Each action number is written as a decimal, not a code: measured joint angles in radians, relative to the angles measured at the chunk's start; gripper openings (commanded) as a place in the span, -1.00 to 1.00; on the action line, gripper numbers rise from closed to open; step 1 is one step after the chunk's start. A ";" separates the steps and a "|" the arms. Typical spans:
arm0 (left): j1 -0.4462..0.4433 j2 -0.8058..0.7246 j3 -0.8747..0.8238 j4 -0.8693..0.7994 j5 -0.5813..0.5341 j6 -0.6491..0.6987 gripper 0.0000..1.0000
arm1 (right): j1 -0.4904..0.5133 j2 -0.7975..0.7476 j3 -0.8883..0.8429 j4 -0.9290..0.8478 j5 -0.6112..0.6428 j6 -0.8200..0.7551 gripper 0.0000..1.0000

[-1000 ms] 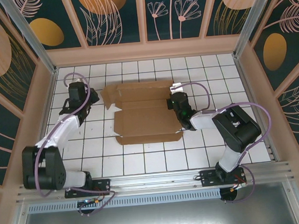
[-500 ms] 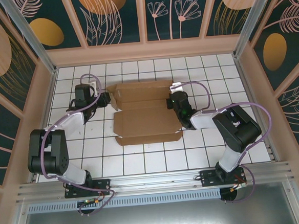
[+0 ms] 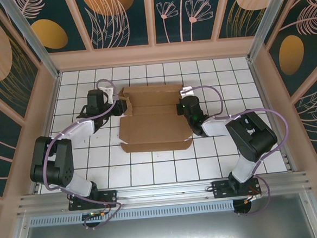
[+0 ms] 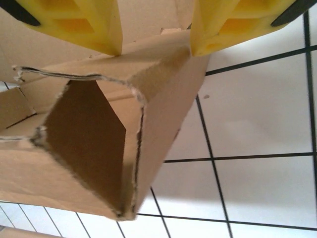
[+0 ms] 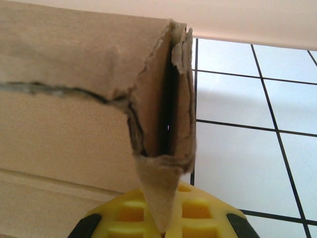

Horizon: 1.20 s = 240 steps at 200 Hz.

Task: Fold the paper box

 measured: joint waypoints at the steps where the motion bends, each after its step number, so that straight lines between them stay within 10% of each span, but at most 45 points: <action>1: -0.001 0.000 0.000 0.000 0.001 0.001 -0.17 | 0.000 0.000 0.000 0.000 0.000 0.000 -1.00; 137: -0.045 -0.031 -0.037 0.095 -0.243 0.056 -0.20 | 0.016 0.000 -0.032 0.055 0.033 -0.032 -1.00; 240: -0.045 -0.032 -0.095 0.180 -0.171 0.100 -0.19 | 0.056 0.037 -0.045 0.132 0.140 -0.107 -1.00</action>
